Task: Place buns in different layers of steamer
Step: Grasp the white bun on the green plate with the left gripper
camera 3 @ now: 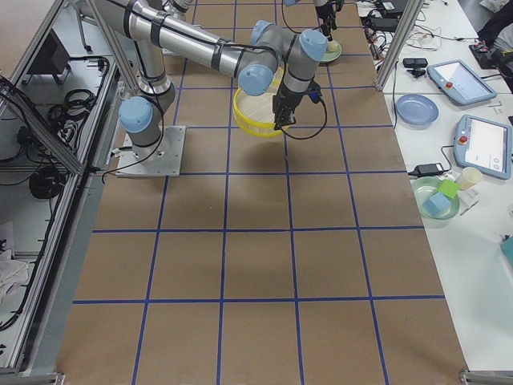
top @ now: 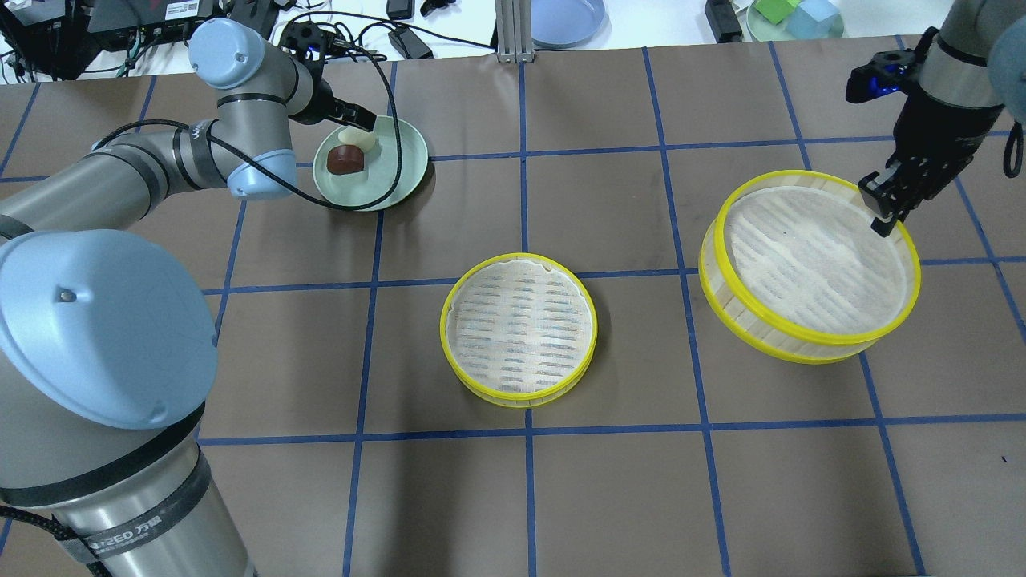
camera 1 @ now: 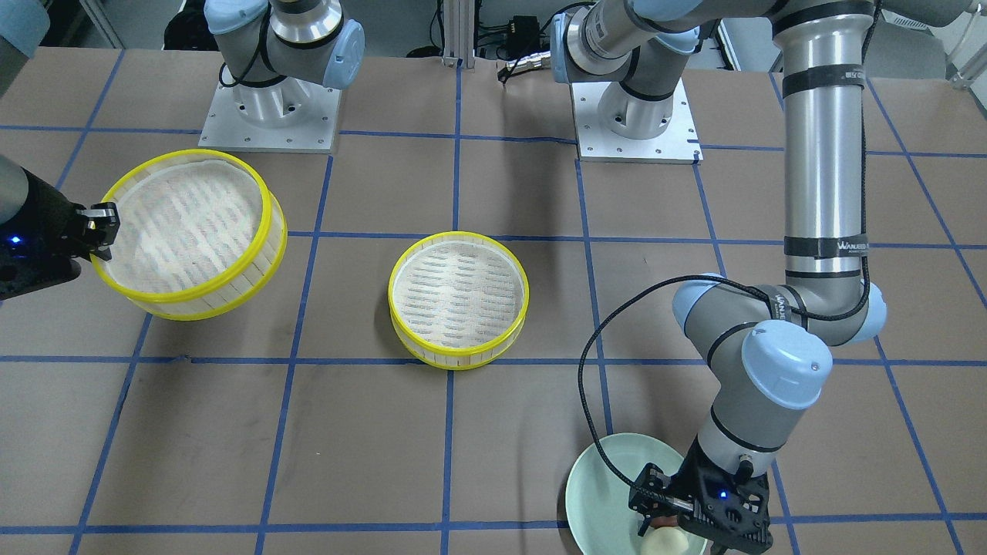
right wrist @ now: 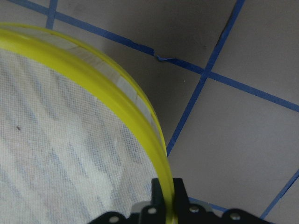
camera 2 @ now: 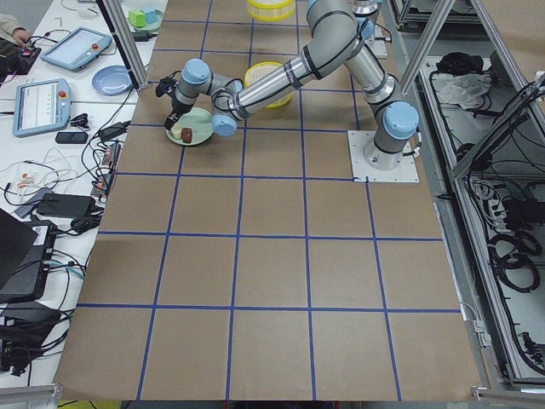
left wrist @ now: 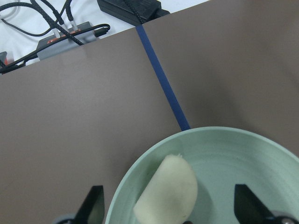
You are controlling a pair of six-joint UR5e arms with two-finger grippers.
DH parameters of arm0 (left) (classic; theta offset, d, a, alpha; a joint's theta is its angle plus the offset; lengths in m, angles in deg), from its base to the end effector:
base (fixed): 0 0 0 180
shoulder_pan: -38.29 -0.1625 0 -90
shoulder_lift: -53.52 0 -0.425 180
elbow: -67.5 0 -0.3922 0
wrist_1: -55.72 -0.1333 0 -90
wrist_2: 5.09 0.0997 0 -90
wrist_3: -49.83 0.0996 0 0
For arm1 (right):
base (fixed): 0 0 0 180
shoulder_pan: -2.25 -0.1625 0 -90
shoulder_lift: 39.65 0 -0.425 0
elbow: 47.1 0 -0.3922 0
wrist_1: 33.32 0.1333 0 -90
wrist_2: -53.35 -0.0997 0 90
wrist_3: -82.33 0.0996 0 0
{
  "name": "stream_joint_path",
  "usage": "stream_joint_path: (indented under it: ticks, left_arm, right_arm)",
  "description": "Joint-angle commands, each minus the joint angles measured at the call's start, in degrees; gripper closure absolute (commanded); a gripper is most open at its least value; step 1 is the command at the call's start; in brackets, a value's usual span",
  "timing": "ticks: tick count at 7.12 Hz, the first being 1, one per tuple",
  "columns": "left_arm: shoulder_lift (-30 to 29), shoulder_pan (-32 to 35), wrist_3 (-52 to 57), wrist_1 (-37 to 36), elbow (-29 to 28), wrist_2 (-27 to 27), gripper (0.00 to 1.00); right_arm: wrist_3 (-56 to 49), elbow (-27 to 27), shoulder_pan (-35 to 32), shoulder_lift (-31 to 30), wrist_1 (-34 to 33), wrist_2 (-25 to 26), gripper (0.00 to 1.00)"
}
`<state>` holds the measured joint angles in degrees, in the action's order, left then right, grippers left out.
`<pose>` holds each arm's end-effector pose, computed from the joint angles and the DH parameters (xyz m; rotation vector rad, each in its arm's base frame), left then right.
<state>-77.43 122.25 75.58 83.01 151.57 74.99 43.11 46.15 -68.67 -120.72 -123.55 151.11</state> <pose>-0.0724 -0.7454 0.2179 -0.5785 -2.9539 0.7848 -0.0588 -0.5367 0.3824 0.5639 -3.0496 -0.3859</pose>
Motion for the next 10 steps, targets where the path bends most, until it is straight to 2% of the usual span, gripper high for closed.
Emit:
stream_joint_path:
  ticks: [1, 4, 5, 6, 7, 10]
  left_arm:
    - [-1.49, -0.03, 1.92, -0.13, -0.49, -0.28, 0.06]
    - [-2.91, -0.03, 1.94, -0.22, -0.49, -0.28, 0.05]
    - [-2.99, -0.03, 1.85, 0.04, -0.49, -0.36, 0.09]
    - [-2.99, 0.06, 1.67, 0.13, -0.31, -0.28, 0.87]
    - [-2.99, -0.03, 2.02, 0.13, 0.03, -0.10, 1.00]
    - [-0.72, 0.06, 3.35, 0.48, 0.48, 0.16, 1.00]
  right_arm:
    - [-0.16, -0.09, 0.35, -0.92, -0.12, -0.29, 1.00]
    - [1.41, -0.79, -0.17, -1.19, -0.03, -0.73, 1.00]
    - [2.38, -0.62, -0.26, -1.10, 0.58, -0.64, 1.00]
    - [2.39, -0.62, -0.35, -1.19, 0.32, 0.23, 1.00]
    - [2.22, -0.71, -0.35, -1.10, -0.12, 0.76, 1.00]
    - [2.30, -0.71, -0.35, -1.19, -0.12, -0.03, 1.00]
